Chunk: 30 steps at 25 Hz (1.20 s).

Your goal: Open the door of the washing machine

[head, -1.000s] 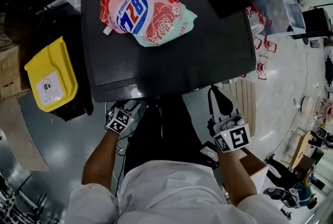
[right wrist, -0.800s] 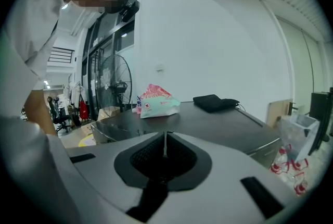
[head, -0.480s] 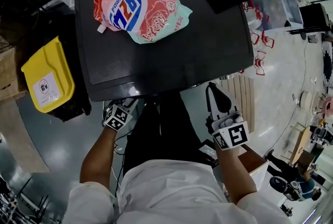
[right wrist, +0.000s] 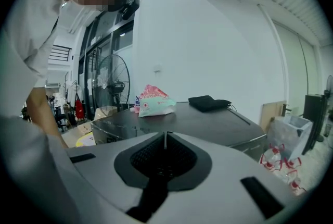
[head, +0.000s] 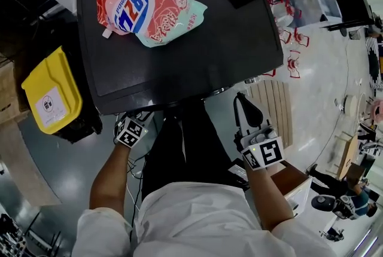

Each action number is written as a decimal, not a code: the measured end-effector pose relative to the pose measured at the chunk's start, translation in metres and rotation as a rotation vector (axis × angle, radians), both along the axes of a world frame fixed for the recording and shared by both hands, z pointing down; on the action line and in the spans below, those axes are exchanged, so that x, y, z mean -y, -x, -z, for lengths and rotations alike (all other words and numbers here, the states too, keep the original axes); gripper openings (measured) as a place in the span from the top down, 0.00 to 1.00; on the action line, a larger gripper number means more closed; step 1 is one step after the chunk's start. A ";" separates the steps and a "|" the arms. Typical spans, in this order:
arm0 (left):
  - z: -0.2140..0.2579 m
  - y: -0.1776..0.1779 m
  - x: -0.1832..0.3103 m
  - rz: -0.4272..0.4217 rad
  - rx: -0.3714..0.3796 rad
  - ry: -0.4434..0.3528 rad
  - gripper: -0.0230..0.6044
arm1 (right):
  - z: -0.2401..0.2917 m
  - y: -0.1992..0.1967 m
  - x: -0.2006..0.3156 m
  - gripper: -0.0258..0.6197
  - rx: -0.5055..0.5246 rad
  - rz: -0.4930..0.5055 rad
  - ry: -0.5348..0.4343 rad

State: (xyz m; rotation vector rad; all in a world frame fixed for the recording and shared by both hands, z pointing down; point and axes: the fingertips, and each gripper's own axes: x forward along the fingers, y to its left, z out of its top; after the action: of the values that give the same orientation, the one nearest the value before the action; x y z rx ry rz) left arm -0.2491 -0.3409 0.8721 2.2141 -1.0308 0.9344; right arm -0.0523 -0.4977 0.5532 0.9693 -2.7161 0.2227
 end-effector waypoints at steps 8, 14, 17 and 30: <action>-0.002 -0.026 -0.032 -0.047 -0.016 0.054 0.82 | 0.007 -0.033 -0.022 0.90 0.015 -0.063 -0.014; -0.007 -0.080 -0.084 -0.001 -0.063 0.102 0.81 | 0.012 -0.071 -0.046 0.90 0.029 -0.094 -0.007; -0.004 -0.102 -0.094 0.058 -0.059 0.109 0.81 | 0.013 -0.100 -0.063 0.90 0.055 -0.123 -0.013; -0.001 -0.222 -0.148 0.326 -0.115 0.192 0.80 | 0.001 -0.244 -0.174 0.90 0.058 -0.238 0.017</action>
State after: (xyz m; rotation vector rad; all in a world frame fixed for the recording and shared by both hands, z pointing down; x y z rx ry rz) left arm -0.0273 -0.1933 0.8732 1.8495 -1.1526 0.7191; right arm 0.1919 -0.3240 0.5525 1.3001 -2.6405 0.3217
